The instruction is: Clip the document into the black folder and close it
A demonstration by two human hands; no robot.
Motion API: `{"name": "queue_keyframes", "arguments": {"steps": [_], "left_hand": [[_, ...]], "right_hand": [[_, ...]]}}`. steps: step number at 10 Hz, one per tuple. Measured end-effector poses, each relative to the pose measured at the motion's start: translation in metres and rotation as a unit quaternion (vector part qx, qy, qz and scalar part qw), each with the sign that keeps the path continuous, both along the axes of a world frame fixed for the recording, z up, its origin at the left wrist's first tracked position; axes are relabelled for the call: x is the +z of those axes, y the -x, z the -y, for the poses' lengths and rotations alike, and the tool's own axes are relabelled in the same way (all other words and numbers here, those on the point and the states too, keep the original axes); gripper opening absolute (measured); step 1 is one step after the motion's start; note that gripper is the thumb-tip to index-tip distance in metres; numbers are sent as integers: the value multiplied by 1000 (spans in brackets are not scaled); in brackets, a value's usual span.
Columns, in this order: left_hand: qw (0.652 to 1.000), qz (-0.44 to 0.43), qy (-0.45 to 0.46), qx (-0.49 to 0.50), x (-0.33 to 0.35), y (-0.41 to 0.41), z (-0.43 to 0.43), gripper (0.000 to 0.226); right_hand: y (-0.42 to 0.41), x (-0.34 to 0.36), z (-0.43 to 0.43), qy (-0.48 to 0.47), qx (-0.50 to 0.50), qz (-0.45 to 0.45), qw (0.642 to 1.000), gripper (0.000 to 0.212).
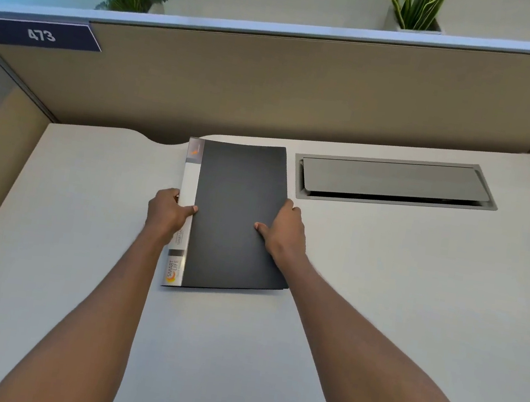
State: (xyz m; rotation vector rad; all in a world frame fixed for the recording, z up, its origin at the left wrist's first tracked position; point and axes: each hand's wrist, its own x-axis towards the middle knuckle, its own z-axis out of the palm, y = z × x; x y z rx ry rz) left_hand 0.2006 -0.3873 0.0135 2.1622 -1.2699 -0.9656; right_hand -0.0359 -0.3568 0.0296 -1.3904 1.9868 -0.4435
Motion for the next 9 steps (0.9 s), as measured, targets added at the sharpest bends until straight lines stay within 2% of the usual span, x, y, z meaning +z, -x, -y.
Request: {"name": "queue_keyframes", "arguments": {"steps": [2, 3, 5, 6, 7, 9], "left_hand": [[997, 73, -3, -22, -4, 0, 14, 45], [992, 121, -5, -29, -6, 1, 12, 37], [982, 188, -3, -7, 1, 11, -1, 43], [974, 224, -8, -10, 5, 19, -14, 41], [968, 252, 4, -16, 6, 26, -32, 39], [953, 296, 48, -46, -2, 53, -88, 53]], "right_hand": [[-6, -8, 12, -26, 24, -35, 999, 64], [-7, -12, 11, -19, 53, -95, 994, 65], [-10, -15, 3, 13, 101, -207, 973, 77], [-10, -16, -7, 43, 120, -265, 956, 74], [-7, -17, -20, 67, 139, -288, 945, 70], [9, -15, -69, 111, 194, -258, 940, 58]]}}
